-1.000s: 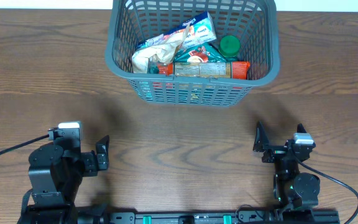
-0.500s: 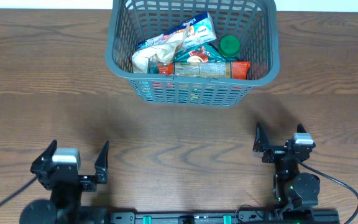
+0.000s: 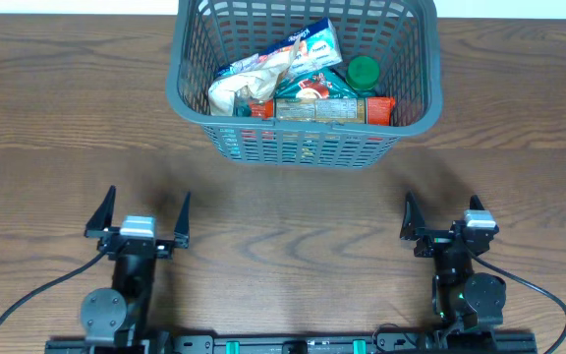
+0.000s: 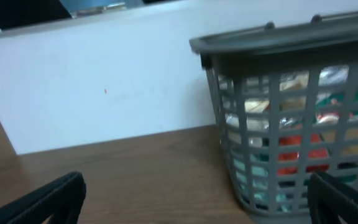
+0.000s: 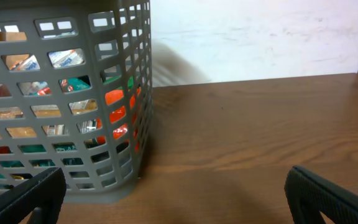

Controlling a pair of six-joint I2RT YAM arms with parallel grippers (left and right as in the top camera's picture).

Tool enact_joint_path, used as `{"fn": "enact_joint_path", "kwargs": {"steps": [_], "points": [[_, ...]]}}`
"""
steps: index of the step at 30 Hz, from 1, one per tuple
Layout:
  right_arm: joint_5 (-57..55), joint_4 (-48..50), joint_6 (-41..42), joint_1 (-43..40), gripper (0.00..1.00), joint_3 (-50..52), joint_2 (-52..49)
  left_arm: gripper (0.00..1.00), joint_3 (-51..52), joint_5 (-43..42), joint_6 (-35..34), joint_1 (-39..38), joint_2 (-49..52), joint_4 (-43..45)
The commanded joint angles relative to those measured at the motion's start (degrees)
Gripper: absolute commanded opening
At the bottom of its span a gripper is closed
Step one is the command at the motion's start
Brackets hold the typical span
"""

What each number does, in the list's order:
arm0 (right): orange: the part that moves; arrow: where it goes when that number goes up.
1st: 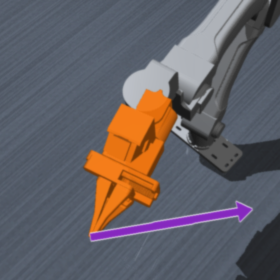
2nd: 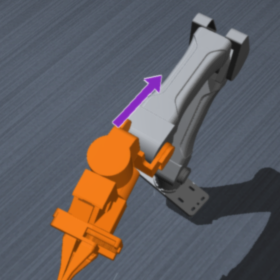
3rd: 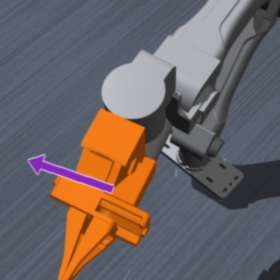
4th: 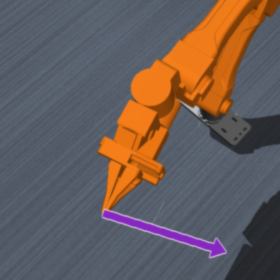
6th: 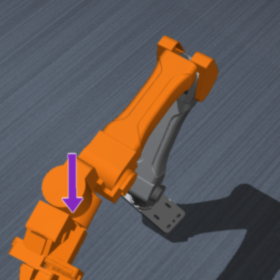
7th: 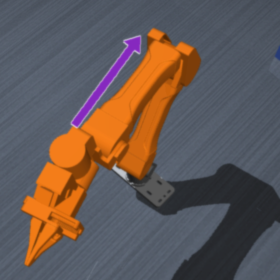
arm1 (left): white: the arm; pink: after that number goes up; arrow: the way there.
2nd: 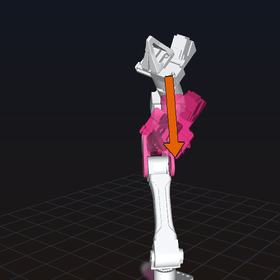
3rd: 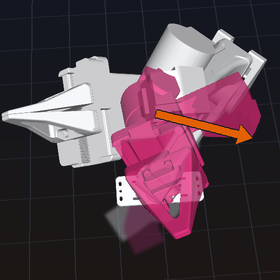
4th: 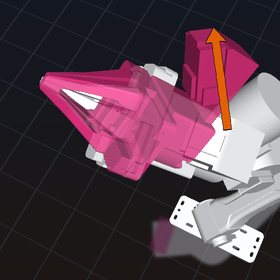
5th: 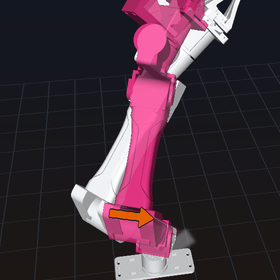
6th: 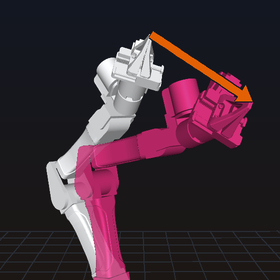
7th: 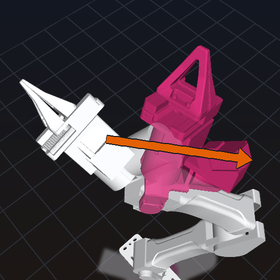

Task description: Pack container

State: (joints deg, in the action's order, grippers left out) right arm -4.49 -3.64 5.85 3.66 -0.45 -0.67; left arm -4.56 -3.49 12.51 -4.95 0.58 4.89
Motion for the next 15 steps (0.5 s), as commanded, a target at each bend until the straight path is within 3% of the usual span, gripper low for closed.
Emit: {"fn": "enact_joint_path", "kwargs": {"steps": [1, 15], "points": [[0.2, -0.3, 0.5, 0.2, 0.99, 0.1, 0.4, 0.99, 4.4, 0.0, 0.9, -0.2, -0.4, 2.6], [0.2, -0.3, 0.5, 0.2, 0.99, 0.1, 0.4, 0.99, 4.3, -6.1, 5.4, -0.2, -0.4, -7.9]]}}
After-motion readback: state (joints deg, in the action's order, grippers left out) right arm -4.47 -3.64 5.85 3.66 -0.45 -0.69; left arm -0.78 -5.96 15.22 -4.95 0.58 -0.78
